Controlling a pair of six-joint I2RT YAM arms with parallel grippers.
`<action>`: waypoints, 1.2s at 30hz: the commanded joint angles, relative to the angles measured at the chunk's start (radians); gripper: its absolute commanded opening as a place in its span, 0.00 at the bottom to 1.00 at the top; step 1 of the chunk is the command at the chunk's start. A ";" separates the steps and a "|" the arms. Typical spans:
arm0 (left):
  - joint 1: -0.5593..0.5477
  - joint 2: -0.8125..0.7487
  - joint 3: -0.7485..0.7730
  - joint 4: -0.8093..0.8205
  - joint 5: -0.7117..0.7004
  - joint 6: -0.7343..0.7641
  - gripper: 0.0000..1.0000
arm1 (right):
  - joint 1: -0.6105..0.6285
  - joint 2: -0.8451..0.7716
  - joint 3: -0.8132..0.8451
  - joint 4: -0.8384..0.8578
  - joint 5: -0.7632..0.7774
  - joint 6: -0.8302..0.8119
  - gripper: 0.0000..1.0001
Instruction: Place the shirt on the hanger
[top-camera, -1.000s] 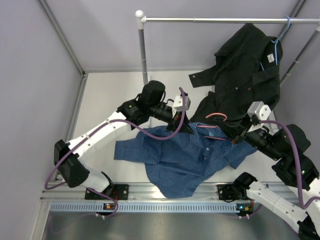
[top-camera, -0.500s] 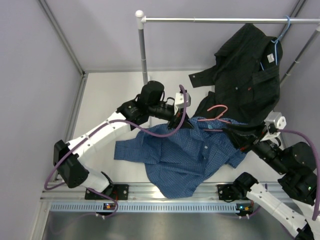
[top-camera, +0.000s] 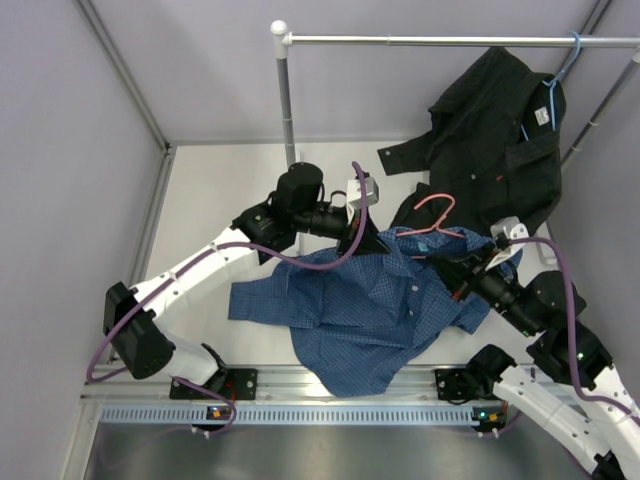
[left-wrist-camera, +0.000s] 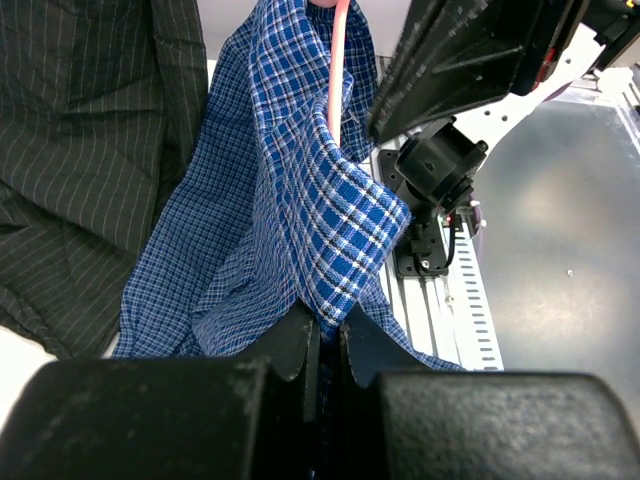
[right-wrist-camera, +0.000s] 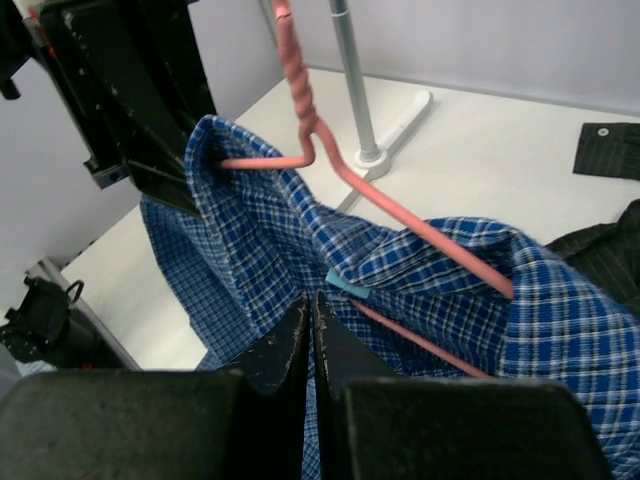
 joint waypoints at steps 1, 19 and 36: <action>0.004 -0.030 0.005 0.109 0.036 -0.031 0.00 | -0.004 0.010 -0.011 0.119 0.087 0.019 0.00; 0.004 -0.018 -0.032 0.153 0.137 -0.108 0.00 | -0.002 0.092 -0.135 0.479 0.371 0.137 0.00; 0.007 -0.004 -0.033 0.213 -0.048 -0.200 0.00 | -0.002 0.042 -0.304 0.756 0.225 0.375 0.00</action>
